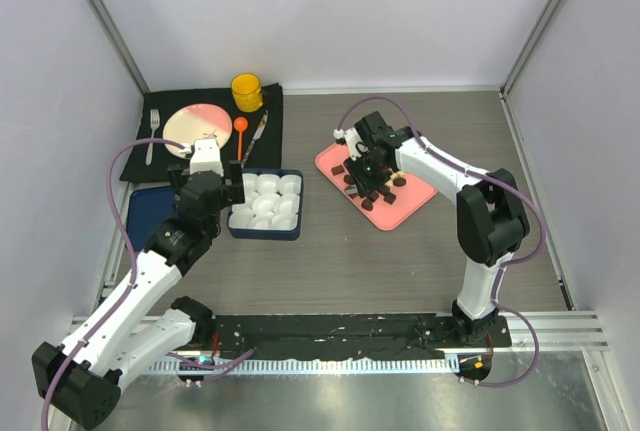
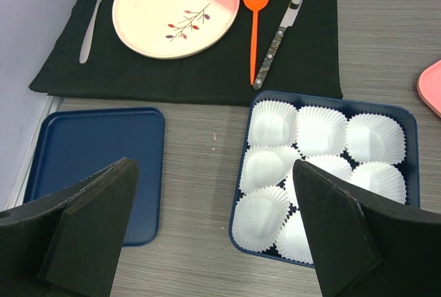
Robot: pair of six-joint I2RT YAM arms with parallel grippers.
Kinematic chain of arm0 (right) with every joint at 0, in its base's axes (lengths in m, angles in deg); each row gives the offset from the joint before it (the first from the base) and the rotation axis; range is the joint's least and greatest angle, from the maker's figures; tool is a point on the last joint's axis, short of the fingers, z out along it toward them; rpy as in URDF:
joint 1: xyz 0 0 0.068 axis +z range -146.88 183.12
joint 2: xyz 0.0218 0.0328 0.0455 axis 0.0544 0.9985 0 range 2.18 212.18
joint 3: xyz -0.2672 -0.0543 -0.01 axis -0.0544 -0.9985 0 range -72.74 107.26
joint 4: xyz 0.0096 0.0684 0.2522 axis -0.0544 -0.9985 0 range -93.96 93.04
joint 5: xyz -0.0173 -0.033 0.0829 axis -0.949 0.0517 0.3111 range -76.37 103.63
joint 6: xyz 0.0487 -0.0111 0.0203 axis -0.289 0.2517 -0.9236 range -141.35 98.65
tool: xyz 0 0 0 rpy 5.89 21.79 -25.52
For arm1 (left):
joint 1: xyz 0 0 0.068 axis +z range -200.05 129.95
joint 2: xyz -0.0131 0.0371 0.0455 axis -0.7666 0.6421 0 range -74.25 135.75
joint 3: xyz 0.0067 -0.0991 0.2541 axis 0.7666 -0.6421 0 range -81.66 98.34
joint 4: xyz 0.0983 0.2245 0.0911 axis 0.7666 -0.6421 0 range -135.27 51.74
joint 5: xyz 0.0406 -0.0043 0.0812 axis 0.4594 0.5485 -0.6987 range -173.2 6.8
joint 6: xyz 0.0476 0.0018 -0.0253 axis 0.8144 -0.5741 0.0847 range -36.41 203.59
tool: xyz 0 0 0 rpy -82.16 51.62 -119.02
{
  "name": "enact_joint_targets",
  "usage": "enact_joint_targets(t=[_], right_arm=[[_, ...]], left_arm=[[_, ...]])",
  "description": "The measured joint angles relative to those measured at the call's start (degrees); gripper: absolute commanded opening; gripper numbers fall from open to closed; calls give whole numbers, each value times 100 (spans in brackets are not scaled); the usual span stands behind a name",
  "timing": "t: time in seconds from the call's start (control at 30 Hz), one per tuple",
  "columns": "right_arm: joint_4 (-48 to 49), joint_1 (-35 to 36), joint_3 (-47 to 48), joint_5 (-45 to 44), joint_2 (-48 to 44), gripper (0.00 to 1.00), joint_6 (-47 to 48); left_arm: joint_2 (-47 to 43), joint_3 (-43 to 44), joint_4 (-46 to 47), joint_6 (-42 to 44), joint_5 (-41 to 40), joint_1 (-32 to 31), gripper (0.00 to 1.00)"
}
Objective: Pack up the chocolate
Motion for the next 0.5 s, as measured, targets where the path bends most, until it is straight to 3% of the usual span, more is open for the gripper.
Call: enact_joint_targets(t=[0.23, 0.4, 0.5], right_arm=[[42, 0, -59, -105, 0, 28, 4], [42, 0, -76, -129, 0, 14, 24], [33, 39, -70, -170, -4, 11, 28]], left_arm=[[0, 0, 0, 0, 0, 0, 100], [2, 0, 0, -2, 2, 0, 100], [2, 0, 2, -2, 2, 0, 100]])
